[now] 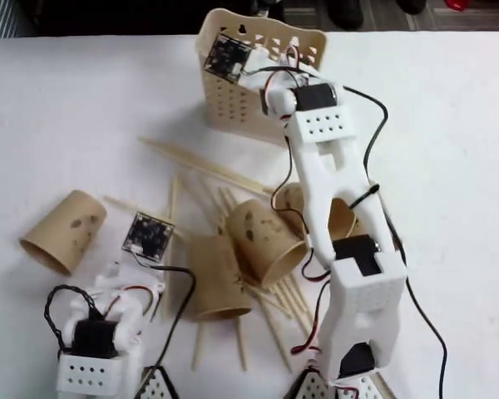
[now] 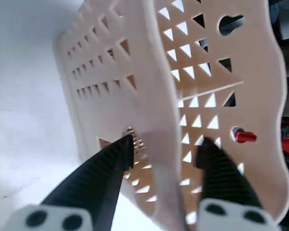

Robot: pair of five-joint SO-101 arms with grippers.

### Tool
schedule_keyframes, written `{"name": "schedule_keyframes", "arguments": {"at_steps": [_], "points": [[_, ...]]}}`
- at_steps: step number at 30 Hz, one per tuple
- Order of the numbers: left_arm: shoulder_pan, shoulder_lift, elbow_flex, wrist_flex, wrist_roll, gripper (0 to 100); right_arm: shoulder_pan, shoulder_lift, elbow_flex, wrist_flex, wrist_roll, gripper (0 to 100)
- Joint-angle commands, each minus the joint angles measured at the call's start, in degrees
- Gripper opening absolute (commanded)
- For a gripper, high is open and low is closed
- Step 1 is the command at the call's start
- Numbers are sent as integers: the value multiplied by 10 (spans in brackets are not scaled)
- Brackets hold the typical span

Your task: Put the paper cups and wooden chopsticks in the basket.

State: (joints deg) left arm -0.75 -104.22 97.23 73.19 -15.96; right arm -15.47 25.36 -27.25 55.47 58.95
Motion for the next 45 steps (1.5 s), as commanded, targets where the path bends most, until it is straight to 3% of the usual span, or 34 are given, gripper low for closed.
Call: {"name": "schedule_keyframes", "arguments": {"at_steps": [1, 18, 23, 39, 45], "points": [[-2, -2, -3, 3, -4, 27, 7, 1, -33, 10, 31, 16], [-3, -2, -3, 3, -4, 27, 10, -62, -55, 99, 40, 19], [-3, -2, -3, 3, -4, 27, 10, -39, -55, 109, 105, 19], [-3, -2, -3, 3, -4, 27, 14, -32, -61, 102, 103, 21], [-3, -2, -3, 3, -4, 27, 10, -100, -68, 177, 102, 19]]}}
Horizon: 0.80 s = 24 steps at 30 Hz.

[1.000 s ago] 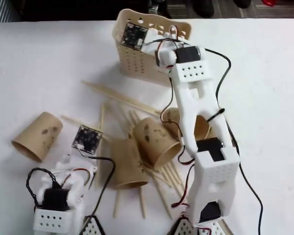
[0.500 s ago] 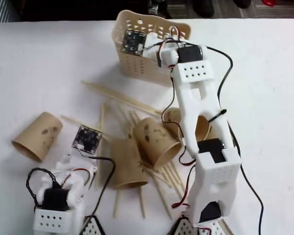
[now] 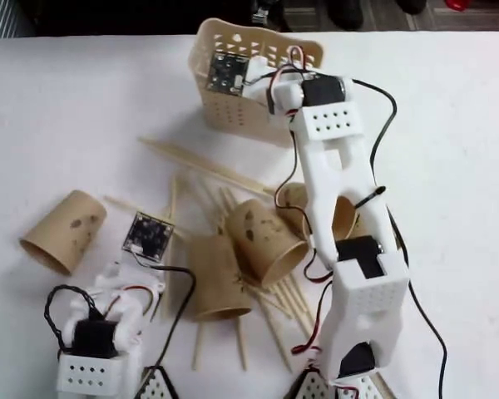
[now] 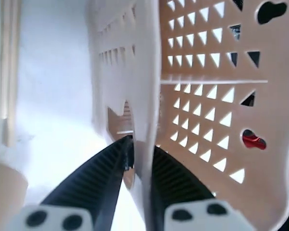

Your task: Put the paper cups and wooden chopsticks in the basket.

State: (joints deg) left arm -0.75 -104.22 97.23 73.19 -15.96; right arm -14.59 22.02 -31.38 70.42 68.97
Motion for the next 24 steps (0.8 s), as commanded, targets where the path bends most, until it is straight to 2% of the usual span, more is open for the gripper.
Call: {"name": "schedule_keyframes", "arguments": {"at_steps": [1, 24], "points": [[-3, -2, -3, 3, -4, 27, 1, -78, -25, 36, 2, 19], [-3, -2, -3, 3, -4, 27, 6, -121, 19, 50, -29, 25]]}}
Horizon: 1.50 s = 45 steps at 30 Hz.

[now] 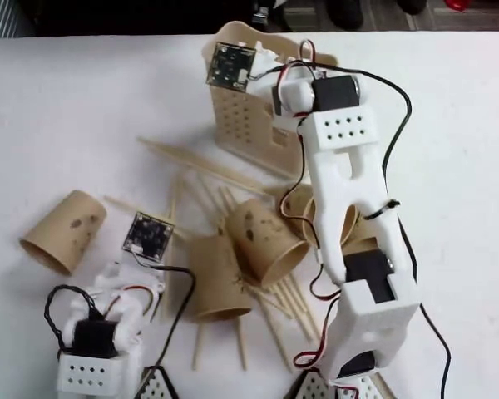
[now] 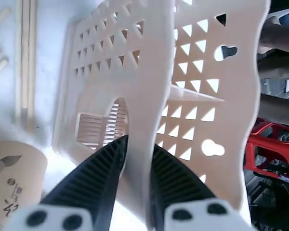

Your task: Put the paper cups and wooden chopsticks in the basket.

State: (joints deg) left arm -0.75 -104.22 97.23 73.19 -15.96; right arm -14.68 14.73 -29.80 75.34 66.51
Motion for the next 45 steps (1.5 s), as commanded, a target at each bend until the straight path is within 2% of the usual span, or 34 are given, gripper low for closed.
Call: {"name": "schedule_keyframes", "arguments": {"at_steps": [1, 9, 14, 20, 35, 41, 45], "points": [[-3, -2, -3, 3, -4, 27, 7, -48, 10, 0, -4, 26], [-3, -2, -3, 3, -4, 27, 28, -61, 27, 9, -9, 231], [-3, -2, -3, 3, -4, 27, 21, -105, 28, 18, -18, 234], [-3, -2, -3, 3, -4, 27, -1, -120, 30, -35, -123, 235], [-3, -2, -3, 3, -4, 27, 2, -124, 119, -44, -121, 233], [-3, -2, -3, 3, -4, 27, 44, -124, 116, -44, -135, 233], [-3, -2, -3, 3, -4, 27, 111, -124, 115, -47, -215, 233]]}}
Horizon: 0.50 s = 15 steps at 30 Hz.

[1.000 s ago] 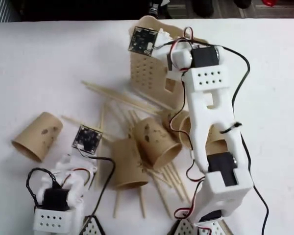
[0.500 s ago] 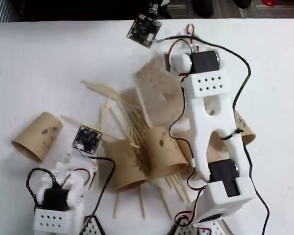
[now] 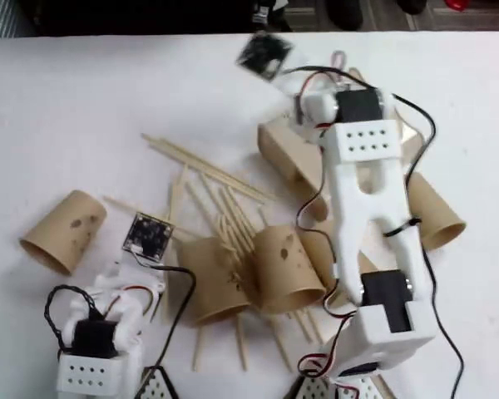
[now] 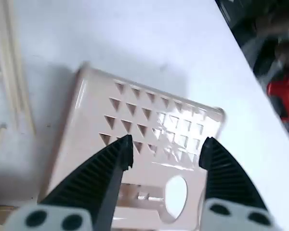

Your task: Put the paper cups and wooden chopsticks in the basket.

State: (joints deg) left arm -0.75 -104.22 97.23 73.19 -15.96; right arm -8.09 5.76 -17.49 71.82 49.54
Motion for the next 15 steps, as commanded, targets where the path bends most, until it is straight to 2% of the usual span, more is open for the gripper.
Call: {"name": "schedule_keyframes", "arguments": {"at_steps": [1, 7, 15], "points": [[-3, -2, -3, 3, -4, 27, 60, -35, -8, -10, -62, 233], [-3, -2, -3, 3, -4, 27, 144, -29, -7, -13, -151, 234], [-3, -2, -3, 3, -4, 27, 206, 65, -25, -25, -178, 235]]}}
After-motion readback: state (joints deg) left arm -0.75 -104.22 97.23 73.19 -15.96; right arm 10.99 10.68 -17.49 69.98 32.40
